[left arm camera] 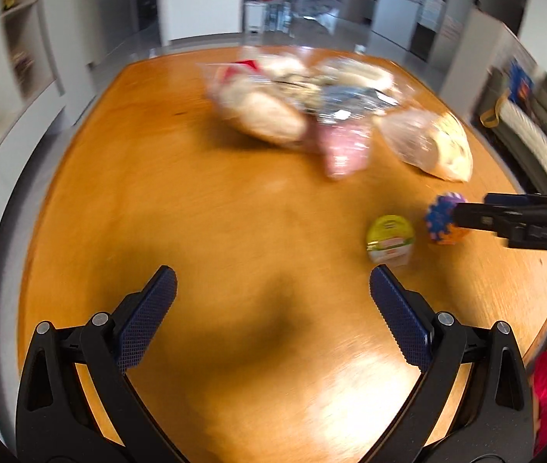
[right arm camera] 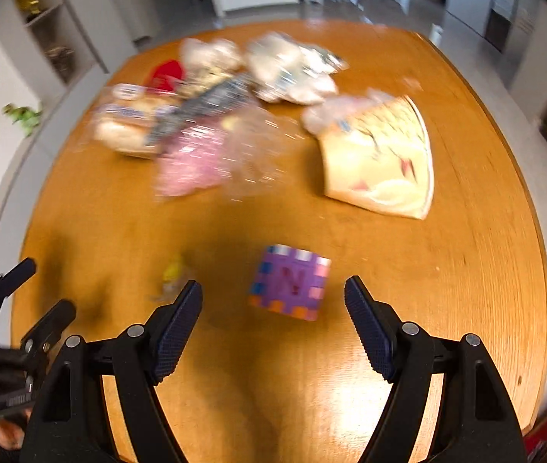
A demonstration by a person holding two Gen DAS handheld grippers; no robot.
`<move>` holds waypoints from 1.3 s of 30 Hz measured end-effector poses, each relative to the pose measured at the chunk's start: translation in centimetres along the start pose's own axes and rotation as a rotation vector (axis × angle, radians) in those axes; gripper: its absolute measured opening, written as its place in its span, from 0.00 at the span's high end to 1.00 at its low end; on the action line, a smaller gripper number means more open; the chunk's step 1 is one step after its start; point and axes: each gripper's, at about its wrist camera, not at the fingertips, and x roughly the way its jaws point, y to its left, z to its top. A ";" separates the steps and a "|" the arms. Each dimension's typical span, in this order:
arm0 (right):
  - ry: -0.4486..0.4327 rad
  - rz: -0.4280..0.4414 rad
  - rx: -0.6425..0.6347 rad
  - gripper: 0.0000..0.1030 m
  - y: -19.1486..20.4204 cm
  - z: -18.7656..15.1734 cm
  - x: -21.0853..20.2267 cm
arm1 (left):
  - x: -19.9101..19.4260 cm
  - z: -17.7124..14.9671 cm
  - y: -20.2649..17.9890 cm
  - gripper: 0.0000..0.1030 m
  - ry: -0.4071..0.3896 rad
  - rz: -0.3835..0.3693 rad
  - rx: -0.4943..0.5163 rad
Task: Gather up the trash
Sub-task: 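Grasp the yellow jelly cup with left tool while right tool grasps the purple block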
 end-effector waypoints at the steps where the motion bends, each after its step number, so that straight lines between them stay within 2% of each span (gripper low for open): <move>1: 0.015 -0.003 0.015 0.26 -0.4 0.2 0.7 | 0.4 0.1 -0.8 0.06 0.004 -0.010 0.015; 4: 0.069 -0.004 0.043 0.28 -1.6 0.4 3.1 | 1.9 0.6 -2.9 0.06 0.025 -0.015 0.071; 6: 0.090 0.021 0.060 0.57 -2.2 0.1 3.7 | 3.4 1.0 -4.4 0.06 0.048 -0.019 0.107; 7: 0.061 0.006 0.062 0.59 -2.5 0.1 3.5 | 3.9 1.1 -4.9 0.06 0.057 -0.021 0.117; 9: 0.062 0.068 0.118 0.60 -4.2 -0.1 3.2 | 4.7 1.2 -5.5 0.06 0.073 -0.023 0.130; 14: 0.058 0.102 0.155 0.60 -6.5 -0.9 3.0 | 6.7 1.8 -7.5 0.07 0.093 -0.026 0.164; 15: 0.058 0.107 0.156 0.60 -6.8 -0.8 2.9 | 6.9 1.7 -7.8 0.21 0.093 -0.020 0.173; 16: 0.056 0.110 0.155 0.60 -7.0 -1.0 2.9 | 7.3 1.6 -8.0 0.43 0.106 -0.008 0.181; 17: 0.054 0.113 0.155 0.60 -7.3 -1.0 2.8 | 7.1 1.5 -7.8 0.50 0.089 -0.024 0.167; 18: 0.050 0.115 0.154 0.60 -7.4 -1.0 2.6 | 6.9 1.5 -7.7 0.69 0.087 -0.015 0.159; 22: 0.035 0.124 0.135 0.60 -7.0 -1.3 1.1 | 6.5 1.3 -6.5 0.73 0.089 -0.046 0.104; 26: 0.030 0.155 0.091 0.60 -4.8 -1.7 -1.5 | 5.2 1.0 -4.3 0.74 0.082 -0.093 0.039; 31: 0.033 0.190 0.028 0.60 -0.1 -0.8 -1.7 | 2.8 0.3 -1.1 0.74 0.050 -0.061 -0.005; 39: 0.055 0.252 -0.102 0.60 7.8 -1.5 -1.8 | -1.4 -2.5 4.9 0.74 0.005 -0.001 -0.092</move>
